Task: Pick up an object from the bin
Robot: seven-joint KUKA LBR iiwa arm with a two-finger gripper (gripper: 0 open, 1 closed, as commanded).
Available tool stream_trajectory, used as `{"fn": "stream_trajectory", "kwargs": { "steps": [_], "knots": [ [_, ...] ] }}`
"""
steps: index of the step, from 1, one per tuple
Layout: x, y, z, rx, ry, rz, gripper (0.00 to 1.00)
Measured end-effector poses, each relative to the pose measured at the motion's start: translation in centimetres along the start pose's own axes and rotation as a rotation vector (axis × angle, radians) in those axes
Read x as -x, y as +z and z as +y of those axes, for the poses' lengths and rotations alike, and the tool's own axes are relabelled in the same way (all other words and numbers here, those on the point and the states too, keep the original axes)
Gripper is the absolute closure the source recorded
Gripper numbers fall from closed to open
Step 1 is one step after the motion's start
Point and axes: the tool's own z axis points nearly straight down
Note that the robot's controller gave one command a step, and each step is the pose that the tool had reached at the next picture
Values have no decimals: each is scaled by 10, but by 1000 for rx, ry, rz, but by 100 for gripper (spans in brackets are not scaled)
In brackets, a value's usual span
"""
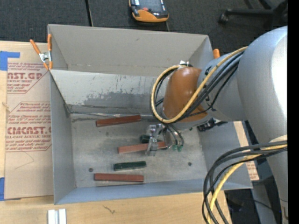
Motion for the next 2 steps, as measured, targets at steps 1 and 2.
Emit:
{"fn": "stream_trajectory", "kwargs": {
  "steps": [1, 2],
  "knots": [
    [-1, -2, 0, 0, 0, 2, 100],
    [-3, -14, 0, 0, -1, 9, 100]
  ]
}}
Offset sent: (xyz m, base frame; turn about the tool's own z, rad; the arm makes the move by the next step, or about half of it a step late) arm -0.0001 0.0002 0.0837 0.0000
